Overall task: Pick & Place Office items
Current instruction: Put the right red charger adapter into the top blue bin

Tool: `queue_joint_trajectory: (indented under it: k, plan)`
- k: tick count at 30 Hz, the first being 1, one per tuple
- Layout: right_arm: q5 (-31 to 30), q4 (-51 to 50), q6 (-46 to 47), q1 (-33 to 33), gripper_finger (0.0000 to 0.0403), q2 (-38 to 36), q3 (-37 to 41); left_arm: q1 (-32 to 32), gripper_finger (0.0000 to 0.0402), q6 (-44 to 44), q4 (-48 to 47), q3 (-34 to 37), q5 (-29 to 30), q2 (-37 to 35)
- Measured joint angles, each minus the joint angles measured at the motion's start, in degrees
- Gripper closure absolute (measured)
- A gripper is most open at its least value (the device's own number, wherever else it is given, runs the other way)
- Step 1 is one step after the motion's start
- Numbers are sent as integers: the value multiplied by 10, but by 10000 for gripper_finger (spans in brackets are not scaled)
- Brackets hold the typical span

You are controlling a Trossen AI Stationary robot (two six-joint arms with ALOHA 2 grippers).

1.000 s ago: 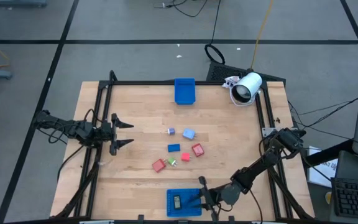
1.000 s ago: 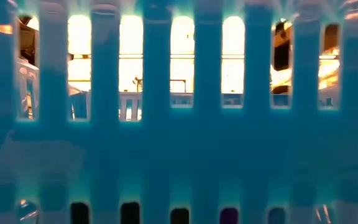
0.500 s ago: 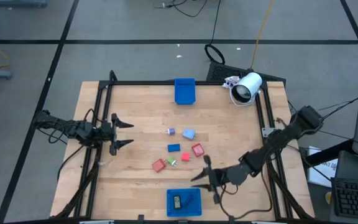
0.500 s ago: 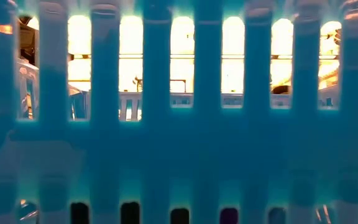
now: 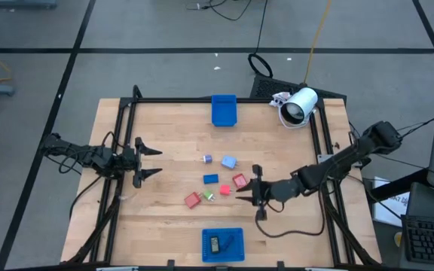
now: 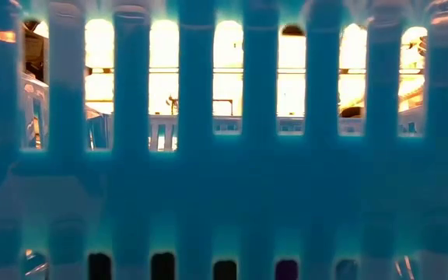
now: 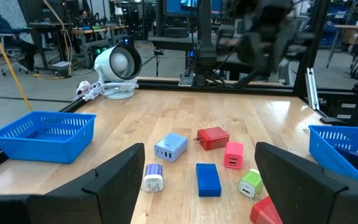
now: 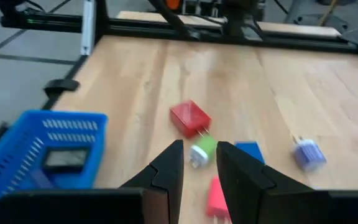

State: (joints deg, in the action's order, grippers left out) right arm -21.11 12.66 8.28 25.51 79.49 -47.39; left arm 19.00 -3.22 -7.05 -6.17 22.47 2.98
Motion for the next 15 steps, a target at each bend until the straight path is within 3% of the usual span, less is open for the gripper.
queue_joint_trajectory:
  k: [9,15]
  plan:
    - [2,273,63,-40,314,-65,230,0,75,0,0,0,0,0]
    - [3,444,38,-41,314,-72,325,0,78,0,0,0,0,0]
